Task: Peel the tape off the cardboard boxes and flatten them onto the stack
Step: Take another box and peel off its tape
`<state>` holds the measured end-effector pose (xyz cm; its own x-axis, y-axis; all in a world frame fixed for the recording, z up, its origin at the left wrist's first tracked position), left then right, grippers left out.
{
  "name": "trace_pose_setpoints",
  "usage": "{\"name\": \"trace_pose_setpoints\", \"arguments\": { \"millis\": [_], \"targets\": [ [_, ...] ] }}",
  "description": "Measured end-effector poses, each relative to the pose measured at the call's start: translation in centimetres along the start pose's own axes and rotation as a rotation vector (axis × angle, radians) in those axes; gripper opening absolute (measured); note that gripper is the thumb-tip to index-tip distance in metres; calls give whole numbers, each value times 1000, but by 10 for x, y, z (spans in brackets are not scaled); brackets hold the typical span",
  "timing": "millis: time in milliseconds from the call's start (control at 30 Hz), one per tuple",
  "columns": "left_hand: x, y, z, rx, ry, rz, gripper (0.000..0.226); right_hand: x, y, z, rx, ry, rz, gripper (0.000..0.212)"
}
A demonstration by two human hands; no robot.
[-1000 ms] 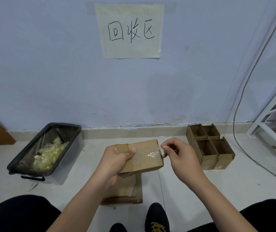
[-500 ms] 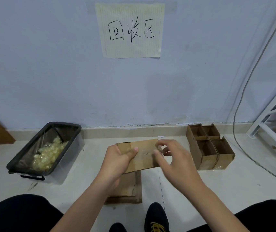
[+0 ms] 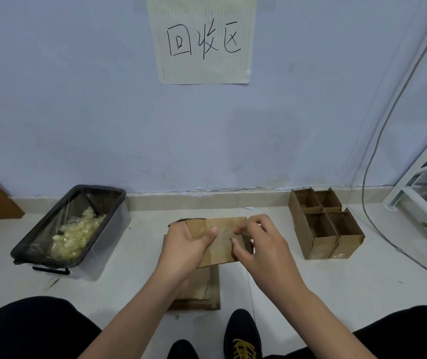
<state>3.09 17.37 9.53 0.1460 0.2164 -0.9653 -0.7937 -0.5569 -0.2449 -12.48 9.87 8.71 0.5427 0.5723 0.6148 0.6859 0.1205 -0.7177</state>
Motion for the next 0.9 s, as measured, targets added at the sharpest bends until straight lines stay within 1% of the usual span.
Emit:
{"name": "trace_pose_setpoints", "arguments": {
  "millis": [67, 167, 400, 533, 600, 667, 800, 900],
  "targets": [
    [-3, 0, 1, 3, 0, -19, 50, 0, 1, 1, 3, -1, -1, 15],
    [-4, -1, 1, -4, 8, -54, 55, 1, 3, 1, 0, 16, -18, 13],
    [1, 1, -2, 10, -24, -81, 57, 2, 9, 4, -46, 27, 21, 11],
    [-1, 4, 2, 20, -30, -85, 59, -2, 11, 3, -52, 58, 36, 5],
    [-1, 4, 4, 23, -32, -68, 59, -6, 9, 1, -38, 81, -4, 5],
    [-5, 3, 7, -16, -40, -49, 59, -5, 6, 1, -3, 75, -59, 3],
    [-11, -1, 6, -44, -21, -22, 54, 0, 5, 5, 38, 52, -86, 13],
    [-9, 0, 7, -6, -28, -42, 52, -4, 5, 1, 31, 124, -112, 10]
  ]
}}
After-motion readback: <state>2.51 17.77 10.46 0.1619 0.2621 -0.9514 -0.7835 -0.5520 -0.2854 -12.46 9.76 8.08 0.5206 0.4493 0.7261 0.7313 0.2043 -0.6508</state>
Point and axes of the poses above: each hand's wrist, its own z-axis away from the middle knuckle, its own y-axis out of the palm, x = y × z, the point moved 3 cm from there along -z, towards the middle knuckle, and after that the axes turned 4 degrees about y, right-handed, at the moved point
